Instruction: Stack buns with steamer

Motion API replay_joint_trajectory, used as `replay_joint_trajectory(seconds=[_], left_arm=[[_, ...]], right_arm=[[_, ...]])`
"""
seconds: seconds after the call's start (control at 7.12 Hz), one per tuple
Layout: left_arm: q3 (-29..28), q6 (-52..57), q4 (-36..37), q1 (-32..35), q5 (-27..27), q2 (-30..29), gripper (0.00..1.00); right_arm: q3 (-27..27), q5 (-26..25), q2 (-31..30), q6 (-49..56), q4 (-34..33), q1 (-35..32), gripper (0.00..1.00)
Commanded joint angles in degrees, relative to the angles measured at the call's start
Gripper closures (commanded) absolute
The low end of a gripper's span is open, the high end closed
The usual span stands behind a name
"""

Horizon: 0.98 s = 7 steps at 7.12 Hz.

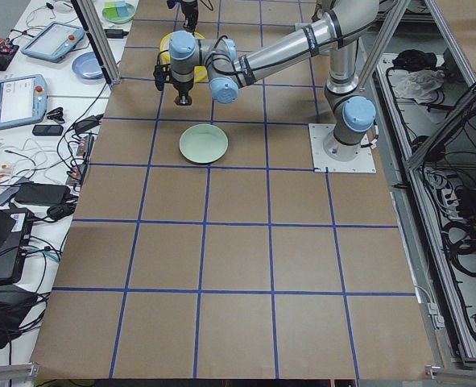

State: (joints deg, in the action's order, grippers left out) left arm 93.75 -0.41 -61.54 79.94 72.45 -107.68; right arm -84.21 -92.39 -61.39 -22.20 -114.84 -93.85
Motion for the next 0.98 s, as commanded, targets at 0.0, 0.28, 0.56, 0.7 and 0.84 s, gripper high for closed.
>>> replay_joint_trajectory(seconds=[0.0, 0.28, 0.56, 0.7, 0.84], left_arm=[[-1.20, -4.75, 0.02, 1.53, -3.18, 0.11, 1.00], [-1.29, -7.05, 0.63, 4.78, -3.02, 0.02, 1.00], [-1.29, -13.08, 1.42, 7.76, -3.11, -0.16, 1.00], [-1.37, -21.56, 6.56, 10.65, -3.28, -1.03, 1.00], [-1.20, -28.17, 10.61, 13.20, -5.46, -2.08, 1.00]], right_arm=[[-0.43, -0.25, 0.04, 0.14, -0.11, -0.10, 0.88], [-0.43, -0.34, 0.04, 0.23, -0.12, -0.02, 0.69], [-0.26, -1.65, -1.62, 1.01, -0.03, -0.02, 0.14], [0.18, -1.57, -4.07, 1.63, 0.75, 0.16, 0.04], [0.27, -0.70, -8.61, 4.59, 6.85, 0.25, 0.01]])
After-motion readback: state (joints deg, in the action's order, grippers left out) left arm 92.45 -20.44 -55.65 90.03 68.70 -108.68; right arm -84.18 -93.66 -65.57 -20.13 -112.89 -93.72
